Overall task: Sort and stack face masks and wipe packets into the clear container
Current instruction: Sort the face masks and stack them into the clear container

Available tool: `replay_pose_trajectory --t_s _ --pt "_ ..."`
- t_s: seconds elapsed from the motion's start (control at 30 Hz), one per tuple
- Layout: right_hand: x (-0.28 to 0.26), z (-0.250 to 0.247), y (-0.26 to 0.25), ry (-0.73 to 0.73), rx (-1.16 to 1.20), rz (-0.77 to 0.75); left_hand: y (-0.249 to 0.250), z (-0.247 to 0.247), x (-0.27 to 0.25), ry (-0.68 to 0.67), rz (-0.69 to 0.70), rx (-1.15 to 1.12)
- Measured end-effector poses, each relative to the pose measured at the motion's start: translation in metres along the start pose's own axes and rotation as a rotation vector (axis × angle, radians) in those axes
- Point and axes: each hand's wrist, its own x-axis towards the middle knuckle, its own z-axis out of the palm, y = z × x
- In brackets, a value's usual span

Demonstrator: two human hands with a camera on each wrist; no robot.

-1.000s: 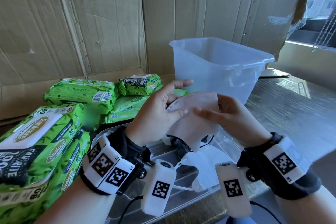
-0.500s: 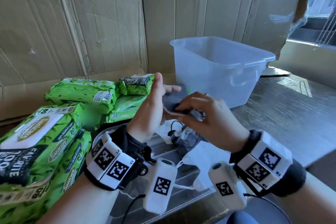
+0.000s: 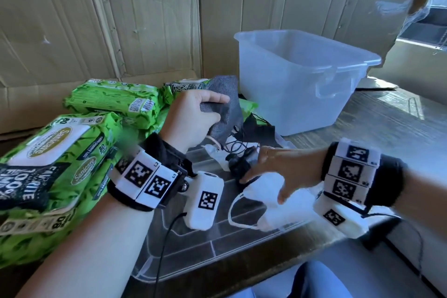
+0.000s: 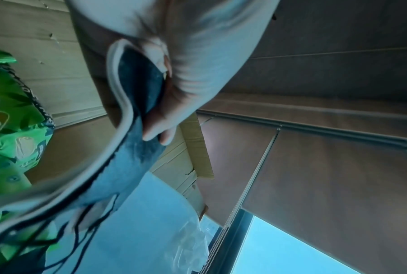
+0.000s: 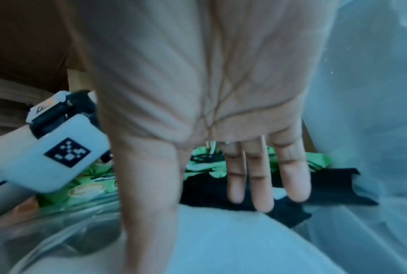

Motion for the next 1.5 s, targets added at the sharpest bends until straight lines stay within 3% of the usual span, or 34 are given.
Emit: replay_pose_trajectory --t_s 0.17,0.37,0.47,0.53,0.67,0.77,0.9,1.0,1.07,1.1,1.2,1.23,1.3,1.37,1.43,1.5 --pt "0.013 0.007 -0.007 0.095 -0.017 -0.003 -0.002 -0.005 0.003 0.036 -0.007 -0.061" --pt "0.022 0.003 -0.006 0.037 -0.197 0.002 -0.002 -0.008 0.004 0.055 0.01 -0.066" --pt "0.021 -0.002 -0.002 0.01 -0.146 -0.002 -0.003 -0.01 0.004 0.06 0.011 -0.078" --pt "0.018 -0.012 0.003 0.066 -0.045 -0.004 -0.004 -0.012 0.005 0.072 0.008 -0.076" --pt "0.004 -0.043 0.013 0.268 0.234 -0.031 -0.007 -0.014 0.008 0.076 -0.014 -0.038" --pt "-0.009 -0.059 0.015 0.453 0.572 -0.117 -0.005 -0.012 0.008 0.06 -0.032 -0.081" --pt "-0.017 -0.07 0.015 0.984 1.019 -0.282 -0.006 -0.009 0.011 0.03 -0.151 -0.275" --pt "-0.008 -0.063 0.004 1.118 1.262 -0.298 -0.002 -0.006 0.007 -0.07 -0.14 -0.525" --pt "-0.003 -0.052 -0.006 1.035 1.213 -0.163 0.0 -0.004 0.004 -0.123 -0.096 -0.588" --pt "-0.003 -0.046 -0.011 0.928 1.174 -0.093 0.0 -0.003 0.003 -0.107 -0.08 -0.563" --pt "-0.008 -0.038 -0.017 0.698 0.797 0.094 -0.004 -0.001 0.004 -0.026 -0.016 -0.361" --pt "-0.01 -0.039 -0.017 0.728 0.646 0.157 -0.004 -0.001 0.004 -0.022 0.012 -0.283" --pt "-0.013 -0.046 -0.02 0.949 0.296 0.292 -0.006 0.0 0.004 -0.039 0.057 -0.138" --pt "-0.014 -0.05 -0.026 1.131 0.025 0.305 -0.007 -0.001 0.003 -0.108 0.088 -0.042" --pt "-0.01 -0.05 -0.027 1.101 0.026 0.235 -0.004 0.0 0.0 -0.194 0.097 -0.029" --pt "-0.005 -0.047 -0.026 1.056 0.197 0.109 0.0 -0.001 -0.003 -0.216 0.105 -0.058"
